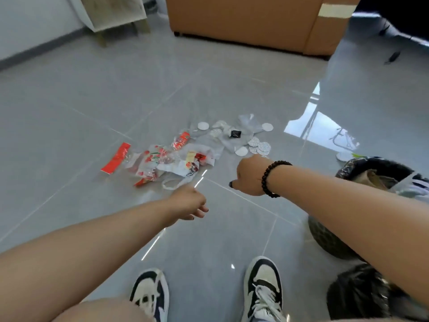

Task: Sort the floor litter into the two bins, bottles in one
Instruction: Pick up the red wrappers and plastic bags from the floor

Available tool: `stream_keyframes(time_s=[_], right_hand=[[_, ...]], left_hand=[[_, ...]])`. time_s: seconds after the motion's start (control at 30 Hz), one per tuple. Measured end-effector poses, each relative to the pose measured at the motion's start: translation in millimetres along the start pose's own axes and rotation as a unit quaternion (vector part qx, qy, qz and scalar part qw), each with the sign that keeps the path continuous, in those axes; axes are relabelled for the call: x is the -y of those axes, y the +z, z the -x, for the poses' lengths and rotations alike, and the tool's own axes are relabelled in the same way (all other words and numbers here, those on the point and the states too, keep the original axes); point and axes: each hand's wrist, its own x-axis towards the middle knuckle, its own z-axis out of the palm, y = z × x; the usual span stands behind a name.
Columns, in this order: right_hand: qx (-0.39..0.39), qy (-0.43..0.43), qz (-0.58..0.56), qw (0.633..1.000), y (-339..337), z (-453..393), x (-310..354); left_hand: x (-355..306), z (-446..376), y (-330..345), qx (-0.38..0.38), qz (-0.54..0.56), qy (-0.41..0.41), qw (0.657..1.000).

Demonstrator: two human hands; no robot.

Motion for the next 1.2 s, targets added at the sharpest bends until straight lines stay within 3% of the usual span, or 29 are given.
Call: stream_keyframes(time_s=[0.1, 0.33, 0.5, 0.6, 0.8, 0.97, 1.07, 1.2], right_hand=[[0.026, -0.008, 0.083, 0.996, -5, -34, 21], [0.078, -0.041, 0.152, 0.984, 47, -168, 90], [-0.021, -0.165, 0.190, 0.967, 83, -242, 148], [-0.039, -0.204, 0.255, 0.944, 108, -279, 167], [-0.029, -0.165, 0.301, 0.939, 127, -324, 166], [-0.043, -0.116, 0.152, 0.981, 131, -305, 152], [-0.082, -0.179, 0.133, 0.971, 117, -279, 142], [-0.209, -0.311, 0.053, 0.926, 110, -237, 118]], left_hand=[[23, -23, -6, 0.003, 0.037, -0.009, 0.999], [113, -74, -31, -0.019, 0.149, -0.079, 0.985], [145, -126, -89, -0.146, 0.322, -0.114, 0.928], [148, -149, -104, -0.177, 0.357, -0.114, 0.910], [140, -160, -114, -0.156, 0.334, -0.069, 0.927], [149, -146, -117, -0.167, 0.328, -0.048, 0.929], [160, -146, -116, -0.226, 0.262, 0.001, 0.938], [179, -148, -107, -0.325, 0.014, 0.140, 0.935]])
